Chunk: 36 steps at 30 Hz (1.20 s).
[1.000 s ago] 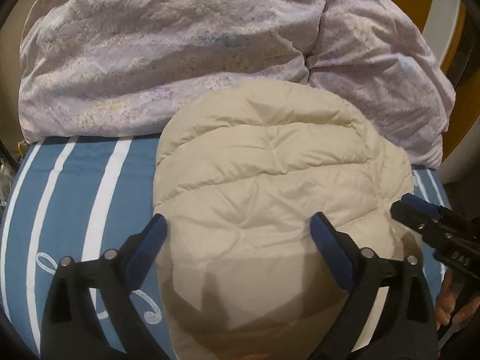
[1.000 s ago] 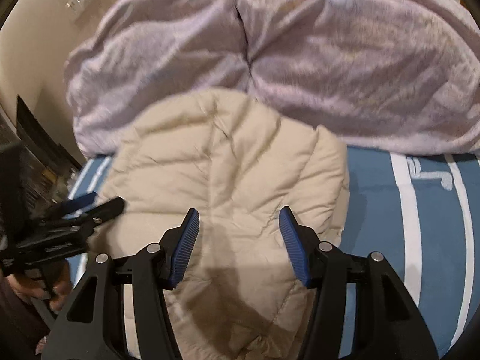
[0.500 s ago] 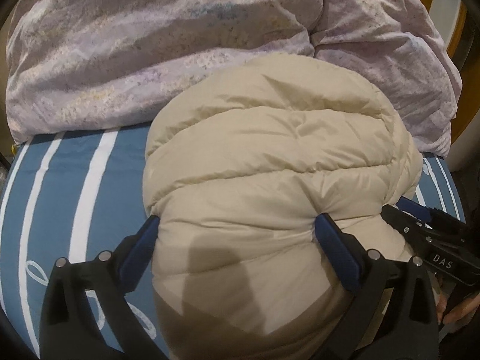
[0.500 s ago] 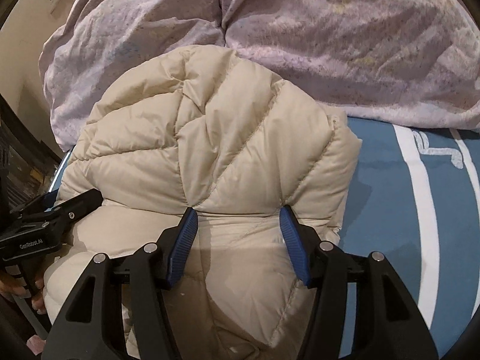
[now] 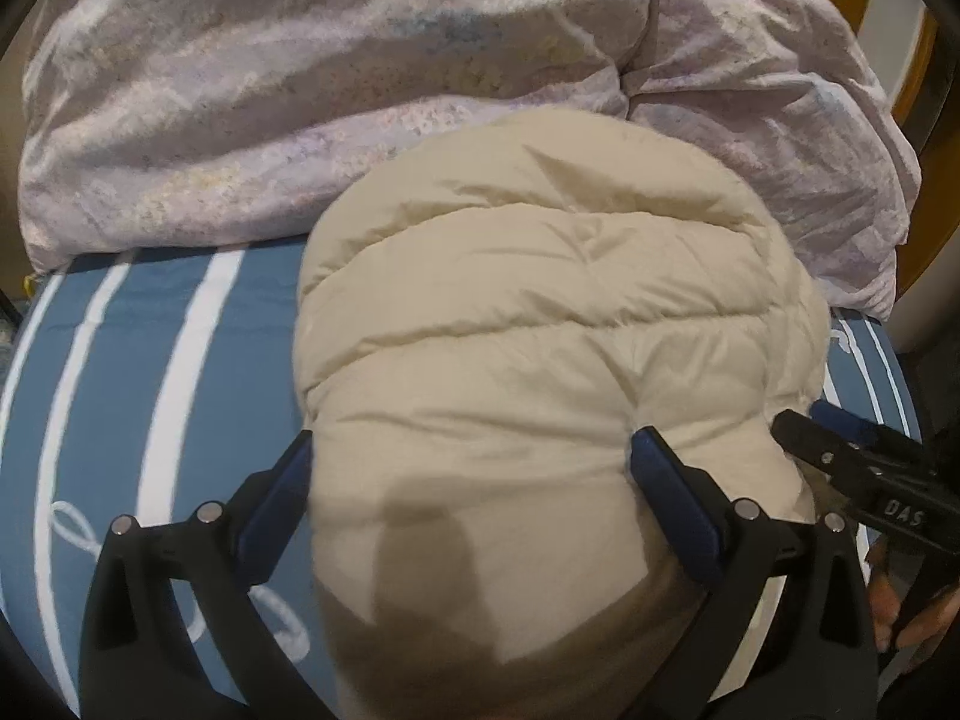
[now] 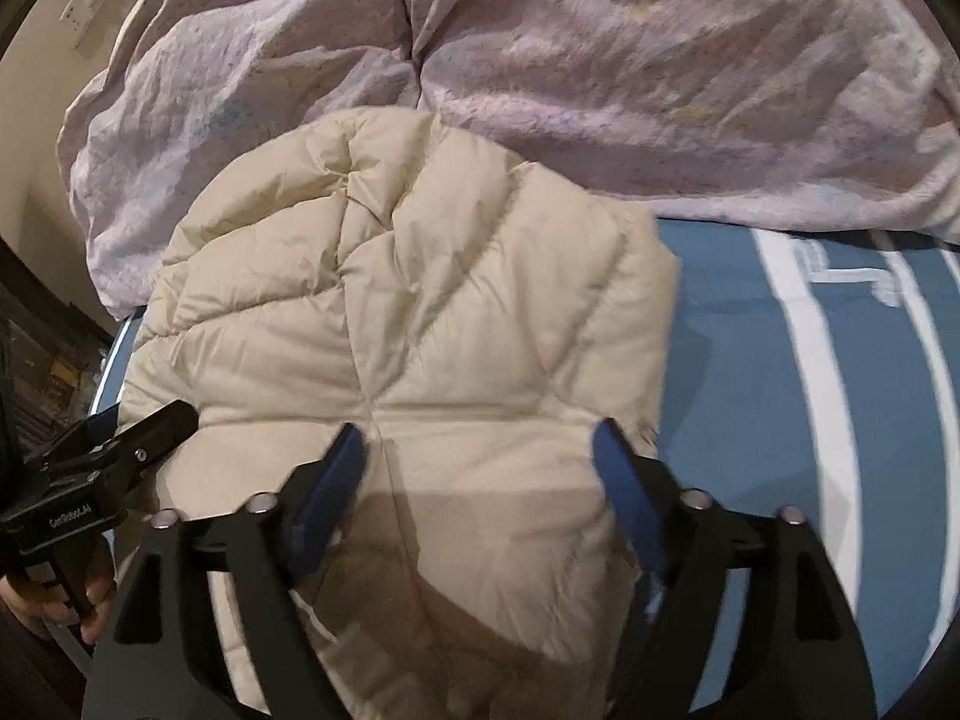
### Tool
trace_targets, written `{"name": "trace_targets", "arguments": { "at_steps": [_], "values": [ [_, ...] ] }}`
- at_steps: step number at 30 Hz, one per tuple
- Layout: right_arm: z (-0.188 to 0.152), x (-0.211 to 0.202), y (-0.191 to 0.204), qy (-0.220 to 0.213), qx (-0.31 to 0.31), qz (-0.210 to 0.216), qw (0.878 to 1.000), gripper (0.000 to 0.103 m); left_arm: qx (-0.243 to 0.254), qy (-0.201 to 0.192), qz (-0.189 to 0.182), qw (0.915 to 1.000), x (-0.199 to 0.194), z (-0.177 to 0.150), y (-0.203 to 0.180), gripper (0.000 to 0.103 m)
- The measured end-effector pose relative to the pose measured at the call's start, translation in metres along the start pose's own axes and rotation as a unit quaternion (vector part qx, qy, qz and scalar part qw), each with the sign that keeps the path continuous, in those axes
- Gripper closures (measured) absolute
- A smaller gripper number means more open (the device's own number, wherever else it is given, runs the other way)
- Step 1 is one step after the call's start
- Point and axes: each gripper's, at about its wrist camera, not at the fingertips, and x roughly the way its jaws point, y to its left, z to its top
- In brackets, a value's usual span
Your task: Fold large clothes
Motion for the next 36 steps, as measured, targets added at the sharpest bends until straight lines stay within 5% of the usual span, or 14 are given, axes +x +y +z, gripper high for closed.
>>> {"name": "trace_targets", "arguments": {
  "at_steps": [9,26,36],
  "values": [
    [-0.034,-0.068,0.014,-0.023,-0.025,-0.065,0.997,0.002,0.016,-0.035,0.001,0.9993,-0.073,-0.04,-0.008,0.002],
    [-0.146,-0.157,0.043,-0.016,-0.052,-0.022,0.998,0.001,-0.014,-0.032,-0.048,0.9982,-0.164,-0.151,-0.024,0.002],
    [-0.184,-0.177,0.054,-0.008,-0.068,-0.024,0.997,0.001,-0.032,-0.05,-0.049,0.997,-0.2,-0.193,-0.031,0.002]
  ]
}}
